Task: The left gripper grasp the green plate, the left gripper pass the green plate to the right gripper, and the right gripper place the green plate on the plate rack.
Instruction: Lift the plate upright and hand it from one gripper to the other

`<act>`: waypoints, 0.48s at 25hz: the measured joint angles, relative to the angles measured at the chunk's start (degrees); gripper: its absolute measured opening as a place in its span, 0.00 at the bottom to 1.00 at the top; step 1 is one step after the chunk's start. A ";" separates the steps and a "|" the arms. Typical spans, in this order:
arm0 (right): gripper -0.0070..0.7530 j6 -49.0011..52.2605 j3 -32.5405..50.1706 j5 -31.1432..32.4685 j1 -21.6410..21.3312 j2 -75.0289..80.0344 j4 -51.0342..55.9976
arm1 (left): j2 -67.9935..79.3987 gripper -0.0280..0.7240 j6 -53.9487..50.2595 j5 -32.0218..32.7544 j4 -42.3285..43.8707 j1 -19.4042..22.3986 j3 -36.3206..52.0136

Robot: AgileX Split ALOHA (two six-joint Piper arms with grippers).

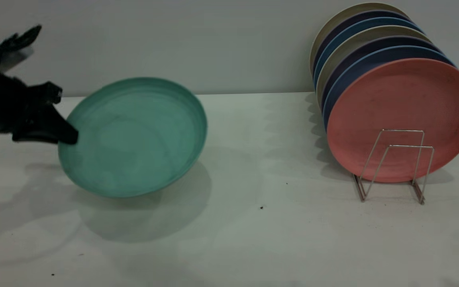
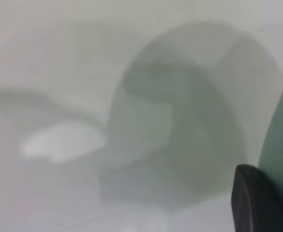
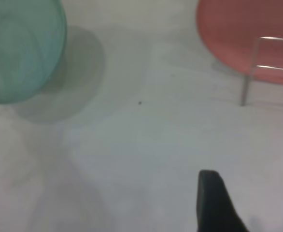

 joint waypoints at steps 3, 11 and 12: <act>0.54 -19.15 0.00 -0.17 0.00 10.19 18.25 | -1.23 0.06 0.07 0.82 1.08 -2.99 0.00; 0.54 -49.32 -3.17 7.10 0.00 34.61 44.96 | -1.77 0.06 -0.78 1.64 1.58 -13.66 0.05; 0.54 -49.81 -3.84 7.94 0.00 36.50 45.10 | -1.77 0.06 -0.91 1.64 1.53 -14.98 0.05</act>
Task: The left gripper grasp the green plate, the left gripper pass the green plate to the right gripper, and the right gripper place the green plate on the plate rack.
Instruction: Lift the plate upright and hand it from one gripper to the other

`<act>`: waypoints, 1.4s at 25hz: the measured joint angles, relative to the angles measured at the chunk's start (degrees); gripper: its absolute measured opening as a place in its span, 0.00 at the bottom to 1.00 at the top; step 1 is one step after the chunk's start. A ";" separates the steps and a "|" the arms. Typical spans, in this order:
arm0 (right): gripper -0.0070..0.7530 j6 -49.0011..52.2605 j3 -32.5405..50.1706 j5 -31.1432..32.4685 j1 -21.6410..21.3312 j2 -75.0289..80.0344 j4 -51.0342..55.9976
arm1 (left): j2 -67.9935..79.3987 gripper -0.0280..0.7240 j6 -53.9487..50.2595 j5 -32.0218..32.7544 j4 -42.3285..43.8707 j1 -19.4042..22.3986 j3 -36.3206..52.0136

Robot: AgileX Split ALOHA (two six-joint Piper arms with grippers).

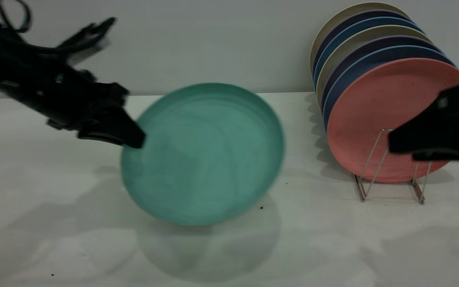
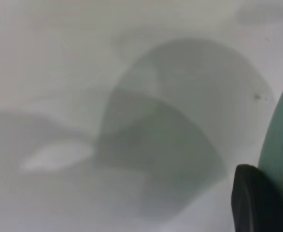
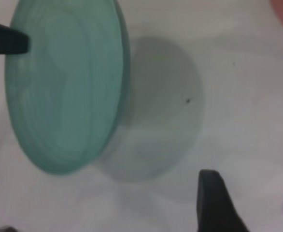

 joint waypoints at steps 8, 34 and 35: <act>0.54 -1.67 -4.28 11.56 0.00 9.69 0.30 | 0.00 0.06 -0.68 -1.27 -2.88 -8.21 0.00; 0.13 -2.87 -4.70 10.29 0.00 10.65 0.79 | 0.00 0.51 11.59 5.59 -16.52 -11.03 0.00; 0.13 -4.08 -4.70 9.54 0.00 10.65 0.79 | 0.00 0.63 11.19 6.45 -15.48 -10.08 0.00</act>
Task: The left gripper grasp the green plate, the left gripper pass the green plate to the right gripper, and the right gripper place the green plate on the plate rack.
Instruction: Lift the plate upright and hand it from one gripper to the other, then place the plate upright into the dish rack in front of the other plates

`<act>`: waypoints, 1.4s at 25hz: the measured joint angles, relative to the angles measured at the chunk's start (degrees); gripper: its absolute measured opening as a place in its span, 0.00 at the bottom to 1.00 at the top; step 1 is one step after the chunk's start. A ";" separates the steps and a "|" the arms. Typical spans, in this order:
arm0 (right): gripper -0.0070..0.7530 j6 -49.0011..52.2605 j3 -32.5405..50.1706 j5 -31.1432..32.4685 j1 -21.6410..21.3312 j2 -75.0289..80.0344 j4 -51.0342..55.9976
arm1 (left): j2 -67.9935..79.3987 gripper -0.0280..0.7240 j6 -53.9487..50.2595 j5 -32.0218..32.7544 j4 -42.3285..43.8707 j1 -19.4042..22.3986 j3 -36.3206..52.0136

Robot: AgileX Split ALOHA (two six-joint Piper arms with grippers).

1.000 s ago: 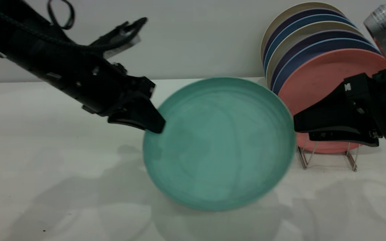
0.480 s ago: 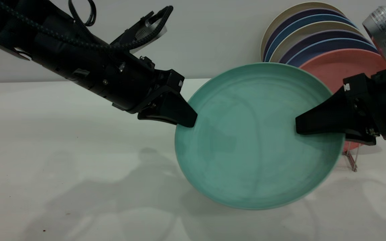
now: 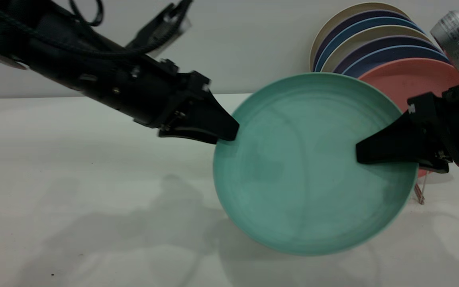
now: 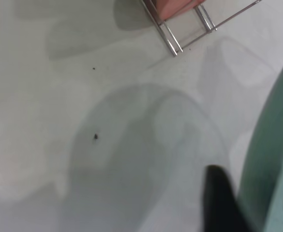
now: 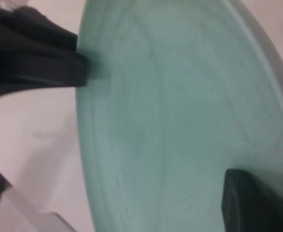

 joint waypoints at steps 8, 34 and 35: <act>0.13 -11.34 -2.99 -3.04 -3.96 -5.24 -6.63 | -4.74 0.96 -21.67 2.26 29.49 12.72 0.00; 0.13 -2.04 -40.00 -3.44 -4.12 -8.42 -68.53 | -7.89 0.70 -45.13 -2.48 52.06 21.47 0.00; 0.13 -2.04 -40.00 -3.88 -4.12 -8.04 -68.65 | -7.89 0.70 -45.13 -2.48 52.10 21.47 0.00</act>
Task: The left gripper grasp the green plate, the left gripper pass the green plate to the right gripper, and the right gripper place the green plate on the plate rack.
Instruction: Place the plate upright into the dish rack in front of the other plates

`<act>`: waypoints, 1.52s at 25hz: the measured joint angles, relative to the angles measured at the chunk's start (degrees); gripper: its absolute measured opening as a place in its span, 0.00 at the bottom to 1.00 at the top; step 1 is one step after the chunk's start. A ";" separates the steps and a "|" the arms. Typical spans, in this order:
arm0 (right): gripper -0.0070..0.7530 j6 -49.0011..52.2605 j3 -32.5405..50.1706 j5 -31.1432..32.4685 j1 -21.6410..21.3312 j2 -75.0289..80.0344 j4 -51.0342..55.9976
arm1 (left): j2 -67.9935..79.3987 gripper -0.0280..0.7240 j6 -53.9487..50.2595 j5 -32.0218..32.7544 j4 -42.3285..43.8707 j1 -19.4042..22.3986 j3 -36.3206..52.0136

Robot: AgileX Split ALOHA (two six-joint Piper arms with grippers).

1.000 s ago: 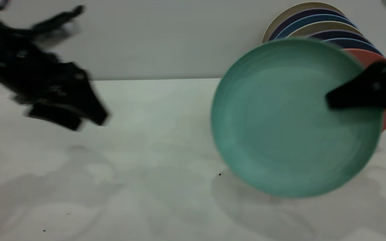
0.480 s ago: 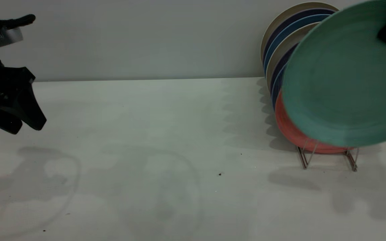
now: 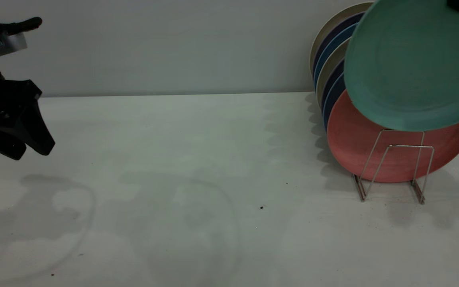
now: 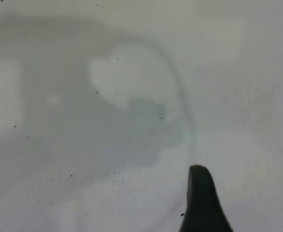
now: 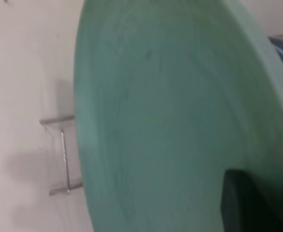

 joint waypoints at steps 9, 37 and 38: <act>0.13 -1.07 0.00 -1.83 0.00 3.36 0.06 | 0.00 0.70 0.00 0.00 0.06 0.00 0.00; 0.69 9.72 -0.22 4.07 0.00 9.31 1.90 | 0.00 0.70 -0.42 -1.44 0.62 0.12 0.00; 0.72 12.51 -0.22 5.00 0.00 8.71 1.84 | 0.00 0.70 -0.59 -1.53 1.32 0.32 0.00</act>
